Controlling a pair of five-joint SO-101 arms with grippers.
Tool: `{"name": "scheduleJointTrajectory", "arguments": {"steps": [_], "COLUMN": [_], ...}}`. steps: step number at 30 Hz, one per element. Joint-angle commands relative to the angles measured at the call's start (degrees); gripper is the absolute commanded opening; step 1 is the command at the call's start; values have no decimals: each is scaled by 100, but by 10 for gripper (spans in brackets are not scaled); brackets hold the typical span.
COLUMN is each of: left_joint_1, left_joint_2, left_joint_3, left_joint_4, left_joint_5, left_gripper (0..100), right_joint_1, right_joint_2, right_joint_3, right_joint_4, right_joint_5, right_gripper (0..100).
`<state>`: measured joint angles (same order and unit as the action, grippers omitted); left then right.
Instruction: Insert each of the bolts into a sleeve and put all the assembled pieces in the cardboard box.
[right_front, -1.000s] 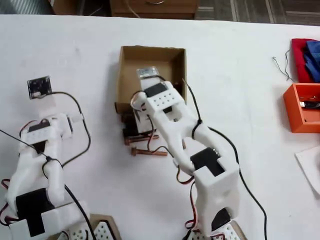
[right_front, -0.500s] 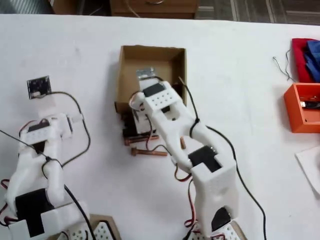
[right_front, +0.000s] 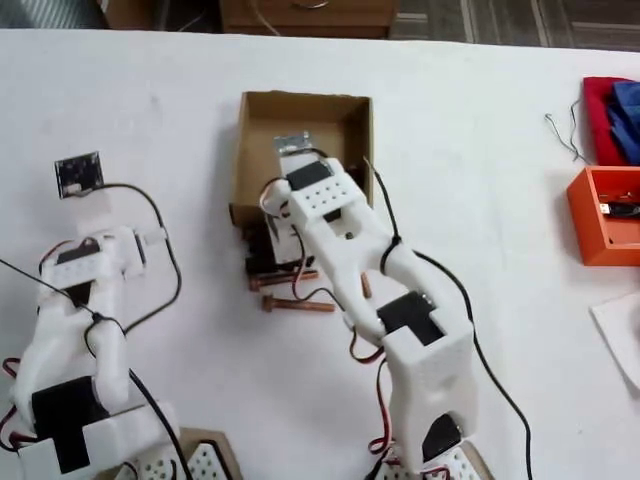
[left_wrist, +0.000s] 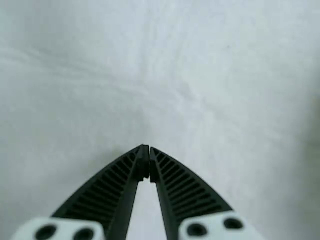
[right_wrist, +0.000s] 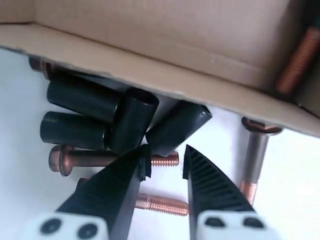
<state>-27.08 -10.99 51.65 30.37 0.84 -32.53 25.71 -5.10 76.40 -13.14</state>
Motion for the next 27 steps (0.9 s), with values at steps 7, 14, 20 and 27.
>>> {"name": "scheduleJointTrajectory", "arguments": {"steps": [7, 14, 20, 27], "left_joint_1": [26, 26, 26, 26], "left_joint_2": [-26, -26, -26, -26], "left_joint_3": [-180, -180, -180, -180], "left_joint_4": [-79, -79, -79, -79], "left_joint_5": [35, 35, 35, 35], "left_gripper": [38, 38, 38, 38], "right_joint_1": [4, 13, 13, 4], "right_joint_2": [-31, 180, 479, 602], "right_joint_3": [-246, -246, -246, -211], "right_joint_4": [-215, -286, -286, -259], "right_joint_5": [-1160, -1591, -1618, -1257], "right_gripper": [105, 105, 105, 9]}}
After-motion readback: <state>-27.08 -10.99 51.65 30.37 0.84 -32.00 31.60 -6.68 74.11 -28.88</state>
